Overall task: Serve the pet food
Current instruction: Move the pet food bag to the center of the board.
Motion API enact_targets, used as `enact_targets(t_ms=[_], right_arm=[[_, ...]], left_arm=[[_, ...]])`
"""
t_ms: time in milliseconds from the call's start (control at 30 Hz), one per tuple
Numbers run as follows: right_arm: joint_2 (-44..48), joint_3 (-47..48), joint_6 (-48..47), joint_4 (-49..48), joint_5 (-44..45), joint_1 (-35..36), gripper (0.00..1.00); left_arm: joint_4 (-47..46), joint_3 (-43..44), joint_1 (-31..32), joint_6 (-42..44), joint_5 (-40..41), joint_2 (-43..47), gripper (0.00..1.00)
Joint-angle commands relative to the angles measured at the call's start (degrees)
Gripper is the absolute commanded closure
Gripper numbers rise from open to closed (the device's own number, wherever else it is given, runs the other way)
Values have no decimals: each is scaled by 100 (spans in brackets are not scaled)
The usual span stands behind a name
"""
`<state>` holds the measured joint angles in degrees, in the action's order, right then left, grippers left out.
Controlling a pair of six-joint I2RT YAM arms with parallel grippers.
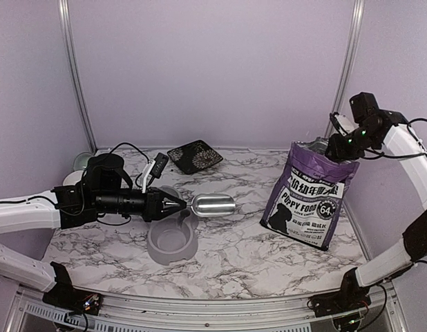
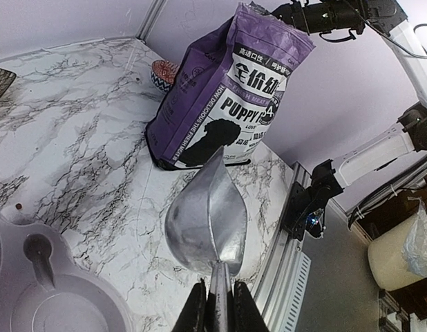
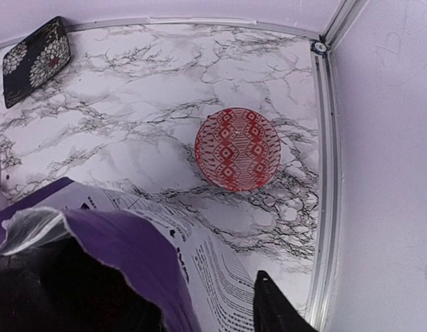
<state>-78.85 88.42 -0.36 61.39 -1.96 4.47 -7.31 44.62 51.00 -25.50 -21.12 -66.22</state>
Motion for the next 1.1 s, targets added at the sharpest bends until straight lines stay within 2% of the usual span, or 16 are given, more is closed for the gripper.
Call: enact_targets(t_ms=[0,200,233,367,433,567,767,967,1067], right_arm=[[-182,371,-40,-112,-527,-95,68],[-103,697,84,-96,-737,-88,99],[-78,735,165,-117,-791,-92,100],[88,781,655,-347,-1325,-54,100],[123,901,875,-412,-1264,158,100],[19,1450,1153,-293,-831,936,100],[-160,1952,1758,-480,-263,1655,100],[-694,2613,1930,-401,1019,1672,100],[-906,3006,2124,-214,1605,1421,100]], left_arm=[[-42,162,49,-37,-160,-35,100],[-110,105,76,-72,-138,-73,100],[-146,89,84,-76,-138,-80,100],[-301,40,115,-131,-155,-142,100],[-318,47,128,-130,-163,-172,100],[-319,26,138,-90,-173,-139,100],[-317,-112,138,-89,-121,18,100],[-319,-212,147,-192,-49,139,100],[-316,-235,164,-242,17,205,100]])
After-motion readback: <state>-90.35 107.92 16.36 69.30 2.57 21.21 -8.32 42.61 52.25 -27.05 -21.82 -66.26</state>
